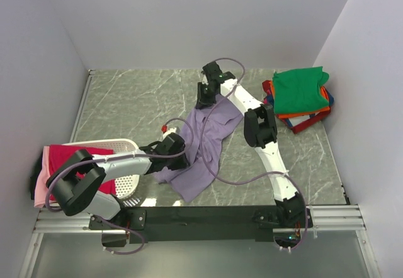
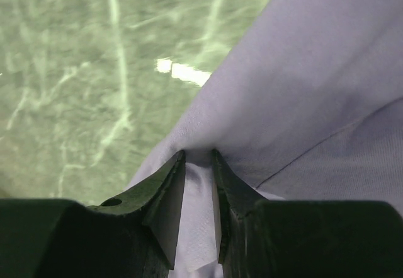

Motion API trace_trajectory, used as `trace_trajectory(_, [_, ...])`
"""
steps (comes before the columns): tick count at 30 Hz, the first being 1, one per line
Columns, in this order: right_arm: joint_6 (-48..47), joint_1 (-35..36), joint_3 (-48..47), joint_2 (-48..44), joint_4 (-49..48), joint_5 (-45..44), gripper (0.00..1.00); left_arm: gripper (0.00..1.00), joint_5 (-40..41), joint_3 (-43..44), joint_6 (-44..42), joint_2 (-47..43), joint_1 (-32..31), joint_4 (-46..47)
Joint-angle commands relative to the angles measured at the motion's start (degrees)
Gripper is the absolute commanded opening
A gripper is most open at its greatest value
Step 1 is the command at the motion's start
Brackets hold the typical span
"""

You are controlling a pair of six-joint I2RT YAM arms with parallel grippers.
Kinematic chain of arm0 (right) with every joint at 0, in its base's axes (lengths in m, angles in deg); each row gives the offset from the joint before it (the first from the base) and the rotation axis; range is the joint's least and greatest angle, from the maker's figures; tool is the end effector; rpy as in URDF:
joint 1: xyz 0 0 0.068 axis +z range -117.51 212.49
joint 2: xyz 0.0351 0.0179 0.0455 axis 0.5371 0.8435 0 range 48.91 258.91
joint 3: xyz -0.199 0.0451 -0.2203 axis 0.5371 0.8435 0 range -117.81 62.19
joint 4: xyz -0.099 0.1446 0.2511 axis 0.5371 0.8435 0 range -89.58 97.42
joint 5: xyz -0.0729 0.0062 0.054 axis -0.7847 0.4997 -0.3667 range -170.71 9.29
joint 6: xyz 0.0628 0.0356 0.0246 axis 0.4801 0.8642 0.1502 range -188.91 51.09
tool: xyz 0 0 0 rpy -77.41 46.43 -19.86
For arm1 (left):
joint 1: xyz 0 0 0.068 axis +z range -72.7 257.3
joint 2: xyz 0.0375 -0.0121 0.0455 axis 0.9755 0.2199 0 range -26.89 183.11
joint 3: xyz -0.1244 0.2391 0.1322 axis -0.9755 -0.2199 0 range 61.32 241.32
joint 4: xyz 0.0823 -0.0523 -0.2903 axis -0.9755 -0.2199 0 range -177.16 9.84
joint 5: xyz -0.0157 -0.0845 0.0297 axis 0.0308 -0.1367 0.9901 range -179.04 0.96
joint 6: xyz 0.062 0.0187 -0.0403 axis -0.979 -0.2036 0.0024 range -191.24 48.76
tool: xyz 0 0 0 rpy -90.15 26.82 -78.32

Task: Fold and stack the t-shirts
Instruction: Fold the tshirt

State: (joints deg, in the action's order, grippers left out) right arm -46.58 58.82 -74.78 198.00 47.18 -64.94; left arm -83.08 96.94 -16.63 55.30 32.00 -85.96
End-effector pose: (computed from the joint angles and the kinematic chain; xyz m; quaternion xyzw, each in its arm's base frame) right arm 0.5654 0.2994 0.1443 -0.0702 0.9524 0.2299 0.1877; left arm 0.2224 -0.2151 0.1224 -0.0934 0.9408 -0.2149 0.2448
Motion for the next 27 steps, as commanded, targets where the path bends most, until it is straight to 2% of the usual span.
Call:
trace_trajectory(1, [1.1,1.0,-1.8,2.1,-2.6,6.5,0.31,0.28,-5.5,-1.0,0.7,-0.6,-2.2,-0.4])
trace_trajectory(4, [1.4,1.0,0.5,0.5,-5.1,7.7,0.34,0.28,-6.9,-0.3,0.5,-1.2,-3.6,0.3])
trace_trajectory(9, [1.5,0.7,8.4,-10.1,-11.9,4.8,0.43,0.28,-6.1,1.1,0.5,-3.3,-3.9,-0.8])
trace_trajectory(14, [0.0,-0.6,18.3,-23.2,-13.9,-3.4,0.47,0.29,-0.6,6.8,-2.2,-6.3,-3.9,-6.4])
trace_trajectory(17, [-0.9,-1.7,24.5,-28.6,-13.5,-9.1,0.5,0.3,2.2,11.2,-5.3,-8.0,-3.2,-8.9])
trace_trajectory(20, [-1.1,-2.9,28.9,-30.6,-11.6,-14.4,0.5,0.3,2.7,14.1,-8.6,-8.5,-0.9,-7.5])
trace_trajectory(23, [-0.8,-4.0,32.5,-30.6,-11.3,-15.7,0.5,0.3,2.6,17.7,-12.1,-5.9,2.9,-5.2])
trace_trajectory(27, [0.1,-5.0,35.5,-29.4,-12.7,-16.8,0.5,0.3,2.3,24.7,-16.3,3.6,6.6,-2.4])
